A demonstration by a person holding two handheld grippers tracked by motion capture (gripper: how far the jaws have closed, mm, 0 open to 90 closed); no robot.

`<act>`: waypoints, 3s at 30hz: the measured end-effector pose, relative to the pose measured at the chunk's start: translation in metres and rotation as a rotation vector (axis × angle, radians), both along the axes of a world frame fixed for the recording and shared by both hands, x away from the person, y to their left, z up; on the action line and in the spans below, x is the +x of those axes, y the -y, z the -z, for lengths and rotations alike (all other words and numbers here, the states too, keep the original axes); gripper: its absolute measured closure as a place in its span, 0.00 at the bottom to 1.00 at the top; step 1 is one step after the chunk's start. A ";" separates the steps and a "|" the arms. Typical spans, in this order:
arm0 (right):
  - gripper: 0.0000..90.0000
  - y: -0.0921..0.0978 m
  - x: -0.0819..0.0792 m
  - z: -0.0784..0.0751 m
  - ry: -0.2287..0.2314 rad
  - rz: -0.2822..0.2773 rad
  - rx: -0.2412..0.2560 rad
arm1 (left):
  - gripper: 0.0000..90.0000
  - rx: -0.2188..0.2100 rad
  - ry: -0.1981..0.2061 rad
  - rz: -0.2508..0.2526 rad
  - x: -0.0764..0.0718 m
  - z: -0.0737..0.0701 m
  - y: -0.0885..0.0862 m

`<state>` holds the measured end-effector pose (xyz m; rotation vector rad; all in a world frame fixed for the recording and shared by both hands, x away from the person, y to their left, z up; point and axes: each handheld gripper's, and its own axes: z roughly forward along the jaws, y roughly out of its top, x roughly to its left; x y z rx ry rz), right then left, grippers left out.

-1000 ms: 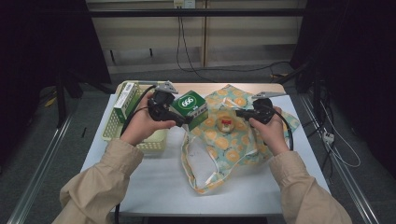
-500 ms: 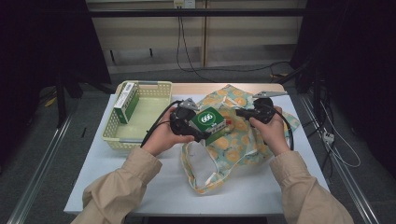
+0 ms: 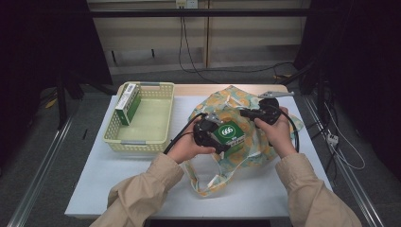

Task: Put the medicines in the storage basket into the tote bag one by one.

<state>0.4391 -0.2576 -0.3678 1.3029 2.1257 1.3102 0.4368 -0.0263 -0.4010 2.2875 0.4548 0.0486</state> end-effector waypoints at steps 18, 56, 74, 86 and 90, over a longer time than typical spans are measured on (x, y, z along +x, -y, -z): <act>1.00 0.012 0.001 -0.028 0.031 0.030 -0.010 | 0.17 -0.017 0.024 -0.016 0.009 0.013 0.034; 1.00 0.010 0.003 -0.019 0.007 0.019 0.006 | 0.15 -0.053 0.120 -0.279 0.080 0.034 0.056; 1.00 0.016 0.015 -0.031 0.006 0.061 -0.008 | 0.09 -0.107 0.024 -0.156 0.034 -0.004 0.017; 1.00 0.026 0.016 -0.039 0.001 0.094 -0.009 | 0.08 -0.109 0.078 -0.091 0.003 -0.041 -0.018; 1.00 0.028 0.015 -0.042 0.005 0.094 0.001 | 0.08 -0.125 0.070 -0.123 0.006 -0.044 -0.032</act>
